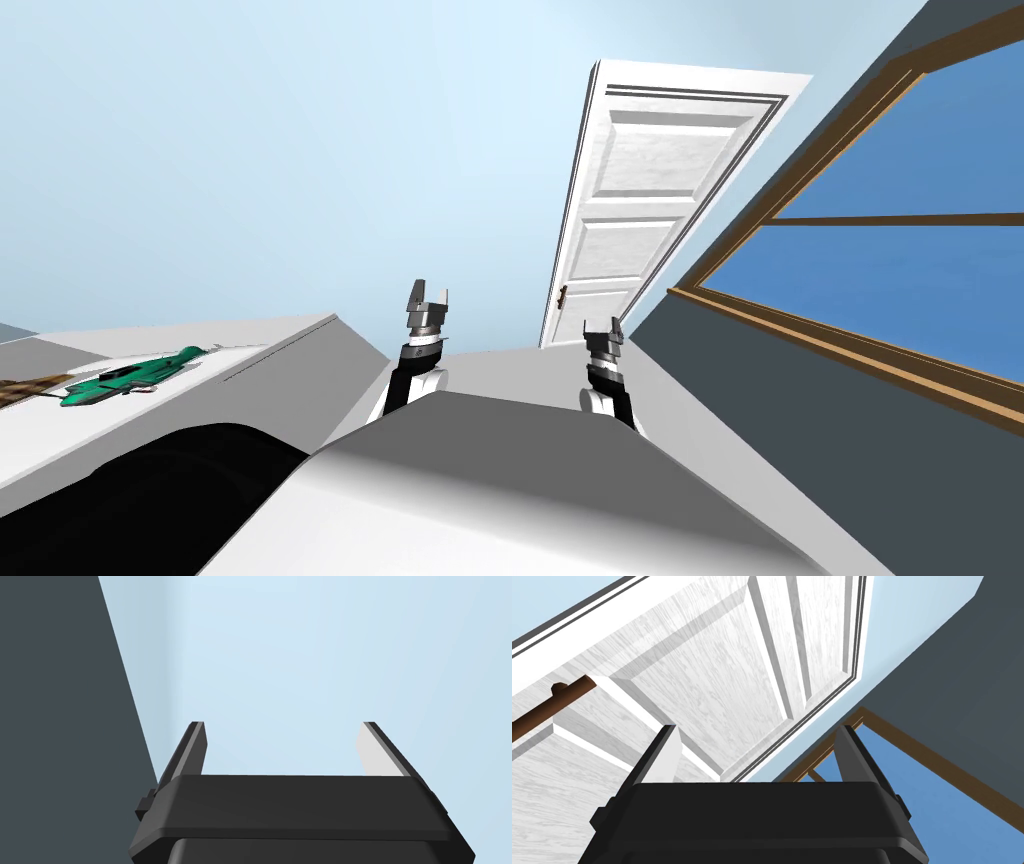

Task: Pull the door open

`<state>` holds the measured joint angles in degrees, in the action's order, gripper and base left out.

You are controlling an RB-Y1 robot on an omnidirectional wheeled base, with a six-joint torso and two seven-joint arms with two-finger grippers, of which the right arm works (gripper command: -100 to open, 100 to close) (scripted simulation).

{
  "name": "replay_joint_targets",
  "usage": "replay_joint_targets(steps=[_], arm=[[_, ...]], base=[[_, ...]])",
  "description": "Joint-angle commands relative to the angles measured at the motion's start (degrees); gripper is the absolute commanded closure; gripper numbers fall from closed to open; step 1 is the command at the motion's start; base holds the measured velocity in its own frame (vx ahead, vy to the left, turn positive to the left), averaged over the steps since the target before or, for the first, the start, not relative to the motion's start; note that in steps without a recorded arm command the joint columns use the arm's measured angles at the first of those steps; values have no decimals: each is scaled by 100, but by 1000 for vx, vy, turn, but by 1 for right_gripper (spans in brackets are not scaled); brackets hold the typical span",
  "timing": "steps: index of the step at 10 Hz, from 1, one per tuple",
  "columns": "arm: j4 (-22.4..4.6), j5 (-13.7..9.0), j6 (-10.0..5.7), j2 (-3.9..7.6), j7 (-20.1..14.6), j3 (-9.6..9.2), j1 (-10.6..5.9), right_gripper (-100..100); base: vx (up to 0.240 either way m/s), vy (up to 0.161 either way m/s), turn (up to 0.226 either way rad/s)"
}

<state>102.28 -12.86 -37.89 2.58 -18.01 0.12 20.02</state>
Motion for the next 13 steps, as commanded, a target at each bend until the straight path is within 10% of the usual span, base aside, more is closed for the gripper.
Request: replay_joint_targets(steps=[1, 13], arm=[[-286, -129, -83, 31, -222, 23, -118, -100], [-2265, -1095, -469, 211, -1746, 239, -917, -100]], base=[[36, -110, 201], [27, -113, 194]])
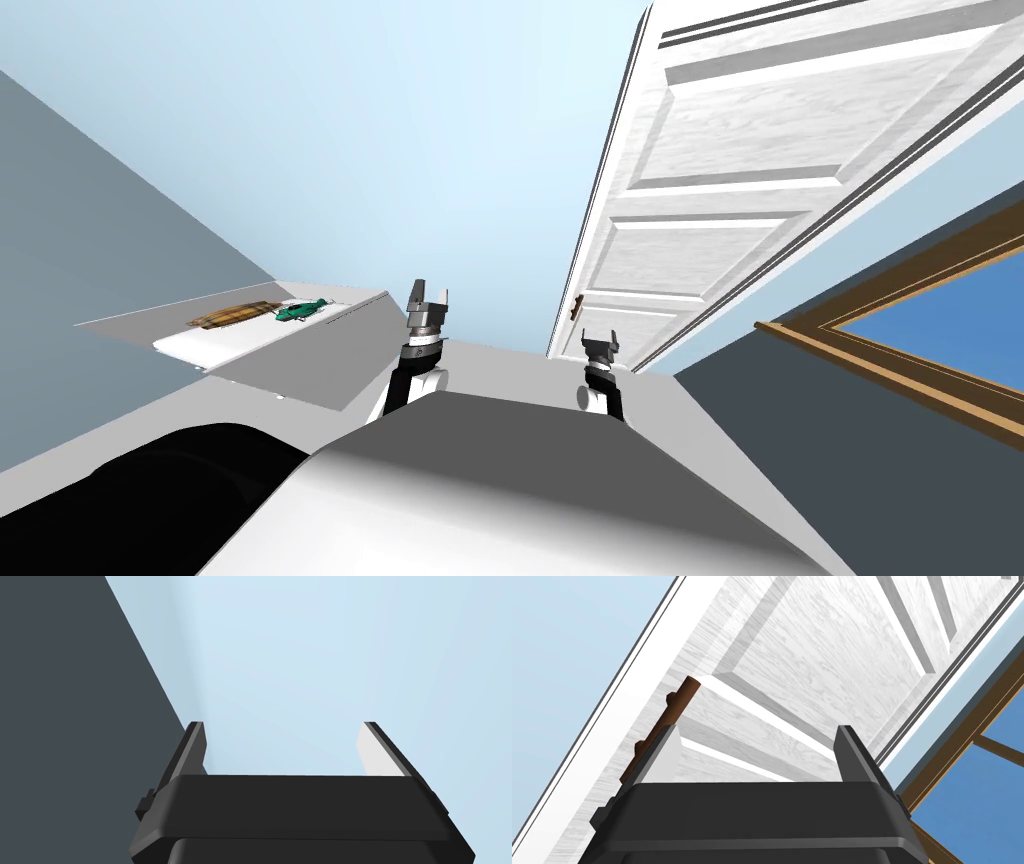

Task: Pull the door open

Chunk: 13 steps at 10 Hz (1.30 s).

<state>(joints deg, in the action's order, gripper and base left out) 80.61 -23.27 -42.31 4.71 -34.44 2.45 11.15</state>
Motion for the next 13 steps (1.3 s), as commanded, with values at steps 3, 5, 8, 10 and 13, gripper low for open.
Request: replay_joint_targets(steps=[3, 5, 8, 10, 13], arm=[[-639, -317, -132, 28, -517, 65, -247, -100], [-850, -403, -167, 36, -653, 84, -319, -100], [-1369, -656, -268, 57, -1051, 141, -528, -100], [-1694, -818, -333, 66, -1307, 177, -662, -100], [-2004, -974, -395, 73, -1553, 212, -790, -100]], base=[[19, -114, 190], [-1, -77, 100], [1, -113, 220], [-2, -137, 206], [-8, -88, 133]])
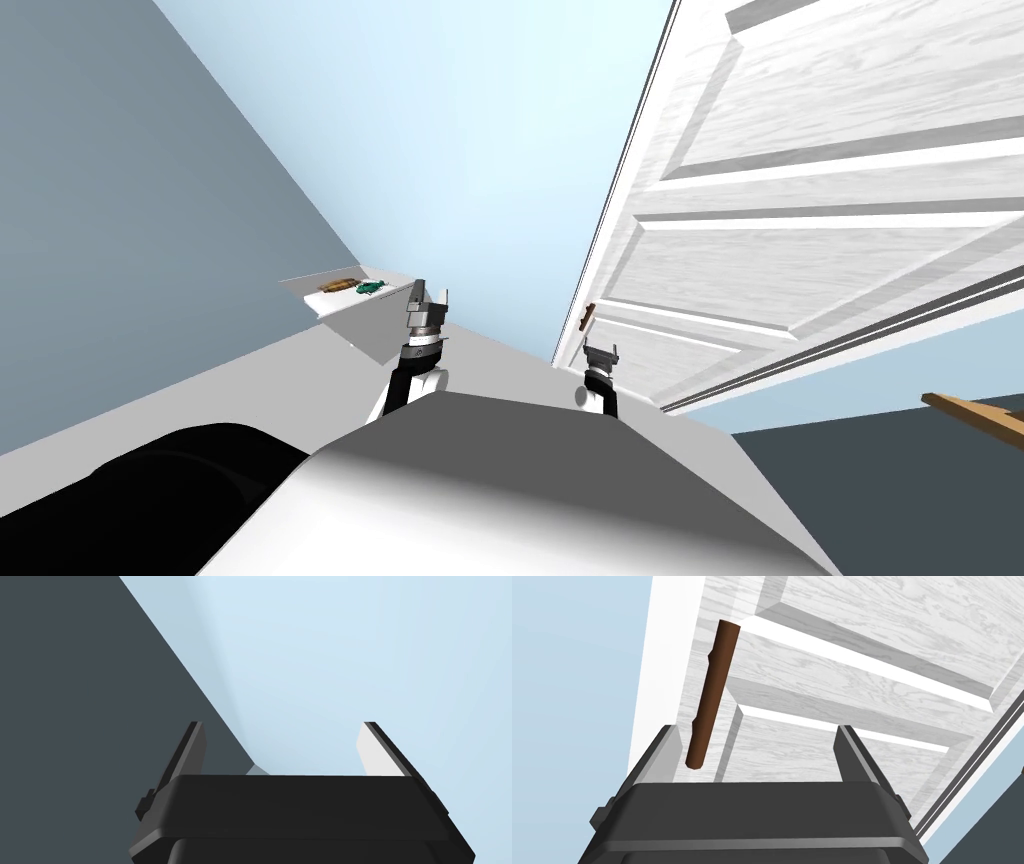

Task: Pull the door open

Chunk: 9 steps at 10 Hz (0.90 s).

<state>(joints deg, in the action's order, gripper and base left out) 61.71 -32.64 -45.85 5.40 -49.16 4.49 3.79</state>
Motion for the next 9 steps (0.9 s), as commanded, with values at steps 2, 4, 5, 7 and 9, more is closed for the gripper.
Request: replay_joint_targets(steps=[2, 4, 5, 7, 9], arm=[[-433, -185, -100, 8, -312, 41, -176, -100], [-583, -258, -129, 10, -428, 57, -236, -100], [-722, -326, -156, 10, -534, 72, -292, -100], [-981, -452, -207, 10, -733, 101, -396, -100], [-1232, -574, -256, 9, -926, 128, -497, -100]], base=[[5, -87, 215], [-15, -111, 143], [-27, -63, 103], [-20, -101, 217], [-15, -113, 181]])
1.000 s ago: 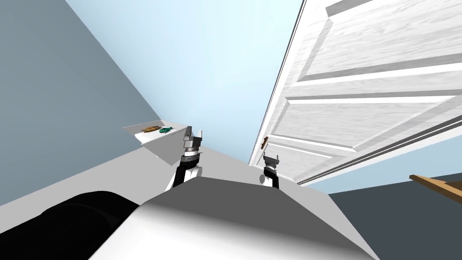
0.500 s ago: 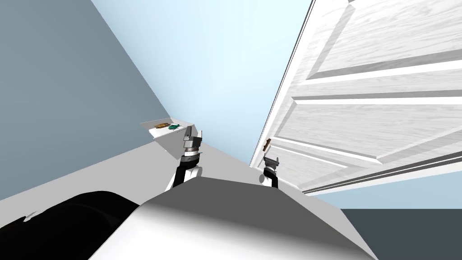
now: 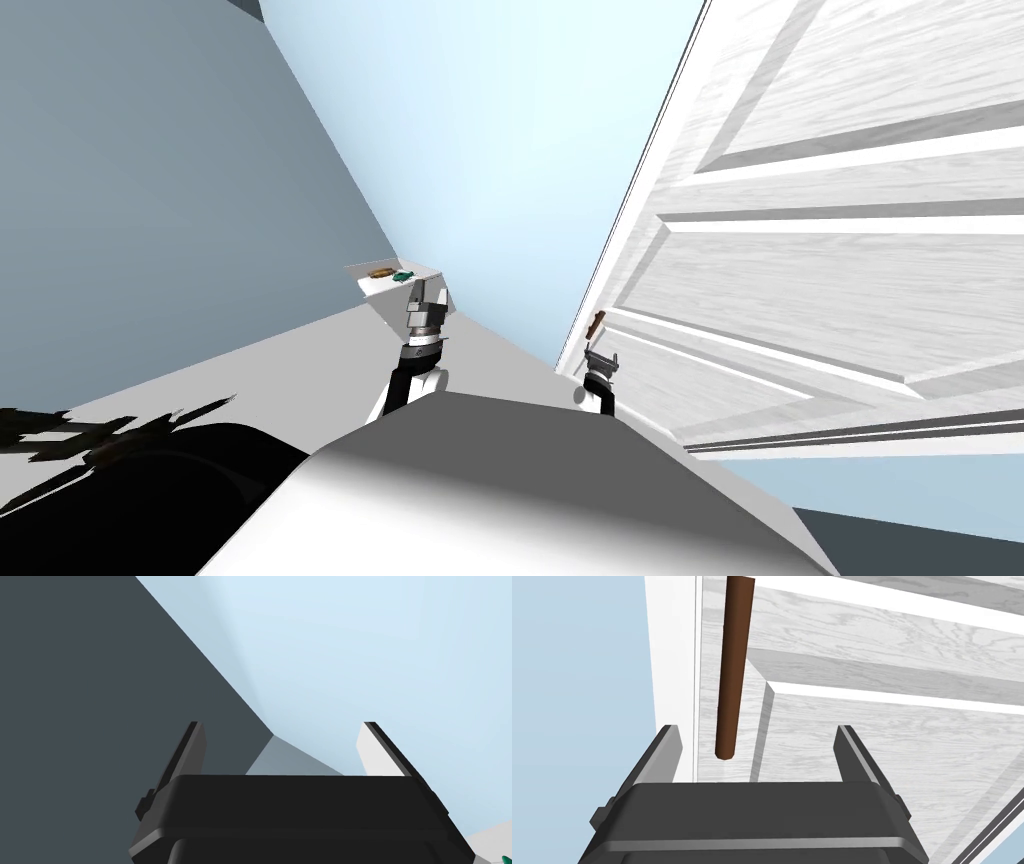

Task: Pull the door open

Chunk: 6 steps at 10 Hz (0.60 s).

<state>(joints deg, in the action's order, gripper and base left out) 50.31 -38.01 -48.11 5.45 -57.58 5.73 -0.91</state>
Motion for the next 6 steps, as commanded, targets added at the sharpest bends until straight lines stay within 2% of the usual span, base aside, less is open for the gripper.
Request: replay_joint_targets(steps=[1, 2, 6], arm=[[-195, -87, -50, 3, -164, 16, -69, -100], [-402, -187, -90, 0, -323, 38, -152, -100], [-869, -415, -181, -12, -682, 89, -340, -100]], base=[[-18, -101, 231], [-36, -123, 339], [-35, -134, 286]])
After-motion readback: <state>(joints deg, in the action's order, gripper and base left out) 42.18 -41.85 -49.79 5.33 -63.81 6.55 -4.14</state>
